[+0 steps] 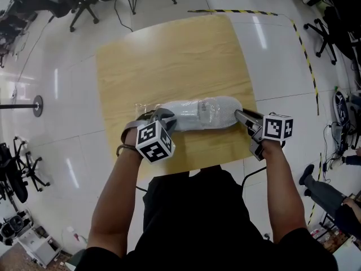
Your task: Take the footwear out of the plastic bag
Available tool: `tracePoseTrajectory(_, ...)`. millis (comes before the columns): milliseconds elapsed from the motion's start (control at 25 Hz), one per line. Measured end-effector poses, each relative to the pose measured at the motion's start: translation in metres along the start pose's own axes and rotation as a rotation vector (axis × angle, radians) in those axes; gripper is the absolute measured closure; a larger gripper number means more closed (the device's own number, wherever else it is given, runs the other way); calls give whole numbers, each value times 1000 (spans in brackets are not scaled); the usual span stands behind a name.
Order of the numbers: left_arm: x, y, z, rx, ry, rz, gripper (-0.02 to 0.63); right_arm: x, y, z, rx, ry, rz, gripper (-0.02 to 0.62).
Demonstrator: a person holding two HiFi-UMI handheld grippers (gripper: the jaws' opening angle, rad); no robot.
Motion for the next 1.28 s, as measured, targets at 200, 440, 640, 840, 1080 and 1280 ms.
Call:
tracePoseTrajectory(200, 11, -11, -3, 0, 8, 25, 540, -7, -5, 10, 5, 9, 11, 492)
tracePoseTrajectory(440, 29, -36, -12, 36, 24, 63, 547, -28, -10, 23, 23, 37, 60, 492)
tracePoseTrajectory(640, 48, -66, -29, 48, 49, 91, 551, -49, -30, 42, 30, 53, 100, 491)
tracePoseTrajectory(840, 57, -78, -38, 56, 68, 102, 560, -58, -40, 50, 12, 56, 118, 491)
tracePoseTrajectory(1080, 63, -88, -42, 64, 83, 93, 563, -61, -50, 56, -2, 53, 110, 491)
tracePoseTrajectory(1280, 70, -101, -44, 84, 100, 93, 565, -60, -51, 62, 15, 35, 105, 491)
Point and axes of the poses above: the fingertips, and each gripper's own axes: x backward along the fingers, z to its left, y out of its top, the point moved 10 cm from there along x, backward along the fingers, and after that the axes turned 10 degrees about y, right-handed, at the moved point
